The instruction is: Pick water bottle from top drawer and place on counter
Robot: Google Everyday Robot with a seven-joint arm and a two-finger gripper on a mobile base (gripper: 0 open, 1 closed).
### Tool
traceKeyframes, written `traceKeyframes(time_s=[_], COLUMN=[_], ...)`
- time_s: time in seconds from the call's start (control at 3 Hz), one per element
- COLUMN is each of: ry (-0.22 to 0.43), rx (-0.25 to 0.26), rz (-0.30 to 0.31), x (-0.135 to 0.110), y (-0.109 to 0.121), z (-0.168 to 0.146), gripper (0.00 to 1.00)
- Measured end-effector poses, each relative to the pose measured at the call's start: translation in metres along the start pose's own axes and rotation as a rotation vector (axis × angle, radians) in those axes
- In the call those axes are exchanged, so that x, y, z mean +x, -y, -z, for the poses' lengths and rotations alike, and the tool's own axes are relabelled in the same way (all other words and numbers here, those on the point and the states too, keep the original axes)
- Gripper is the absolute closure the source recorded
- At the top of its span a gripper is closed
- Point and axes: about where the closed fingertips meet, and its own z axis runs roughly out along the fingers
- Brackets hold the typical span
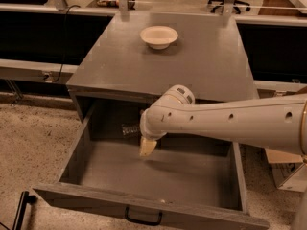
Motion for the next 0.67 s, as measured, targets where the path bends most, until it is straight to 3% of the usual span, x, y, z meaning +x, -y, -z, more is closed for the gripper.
traceKeyframes(time_s=[0.33,0.67], ry=[-0.005,-0.007], rx=[-0.02,-0.057], rz=[-0.008,-0.005], x=[0.0058,0.0096], y=[0.0051,0.0044], z=[-0.0138,-0.0212], gripper=[0.13,0.31])
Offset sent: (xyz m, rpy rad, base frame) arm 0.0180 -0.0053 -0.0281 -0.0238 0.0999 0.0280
